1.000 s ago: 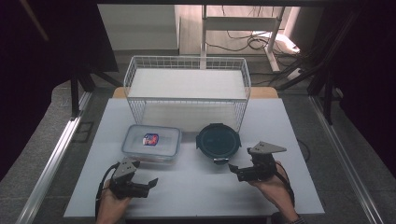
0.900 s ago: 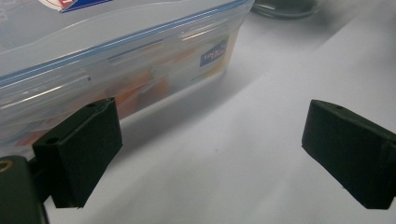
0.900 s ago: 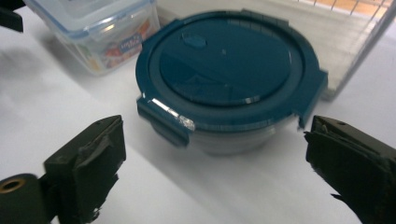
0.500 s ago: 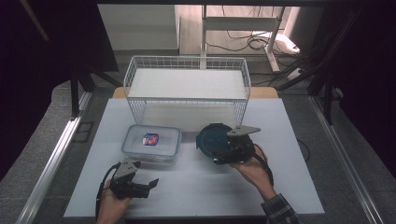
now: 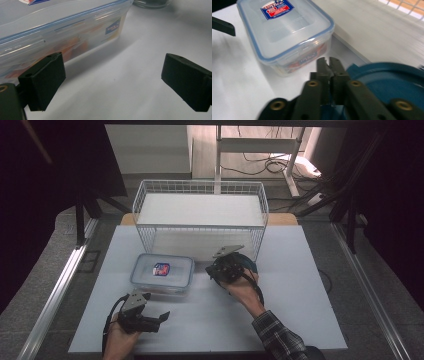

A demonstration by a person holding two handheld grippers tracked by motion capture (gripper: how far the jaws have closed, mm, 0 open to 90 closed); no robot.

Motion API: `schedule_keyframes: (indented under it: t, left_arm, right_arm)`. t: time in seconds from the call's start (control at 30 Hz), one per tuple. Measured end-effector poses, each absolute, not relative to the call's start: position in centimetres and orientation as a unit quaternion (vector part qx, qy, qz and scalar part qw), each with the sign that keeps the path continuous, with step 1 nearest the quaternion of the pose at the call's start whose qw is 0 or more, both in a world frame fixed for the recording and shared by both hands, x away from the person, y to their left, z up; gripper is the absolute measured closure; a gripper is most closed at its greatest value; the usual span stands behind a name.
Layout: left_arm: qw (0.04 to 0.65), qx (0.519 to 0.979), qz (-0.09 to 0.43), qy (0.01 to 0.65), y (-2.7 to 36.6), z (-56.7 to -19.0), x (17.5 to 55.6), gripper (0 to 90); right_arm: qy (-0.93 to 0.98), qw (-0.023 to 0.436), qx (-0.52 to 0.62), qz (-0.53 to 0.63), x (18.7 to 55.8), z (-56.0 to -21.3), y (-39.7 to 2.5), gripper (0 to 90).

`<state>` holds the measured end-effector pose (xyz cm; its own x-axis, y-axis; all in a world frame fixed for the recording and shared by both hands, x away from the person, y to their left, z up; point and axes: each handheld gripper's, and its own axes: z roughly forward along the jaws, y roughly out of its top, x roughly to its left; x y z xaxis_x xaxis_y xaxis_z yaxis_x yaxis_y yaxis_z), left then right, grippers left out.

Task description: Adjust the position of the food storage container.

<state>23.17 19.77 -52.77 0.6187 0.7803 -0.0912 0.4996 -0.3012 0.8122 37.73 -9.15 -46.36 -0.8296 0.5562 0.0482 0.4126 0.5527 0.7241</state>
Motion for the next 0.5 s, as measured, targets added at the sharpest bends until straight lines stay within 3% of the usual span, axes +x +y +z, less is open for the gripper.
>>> schedule_keyframes:
  t: [0.5]
  left_arm:
    - [0.43, 0.791, 0.16, 0.405, 19.8, -52.8, 23.1, 5.4]
  right_arm:
    - [0.892, 0.108, 0.309, 0.312, 38.9, -47.6, -7.0, 89.8]
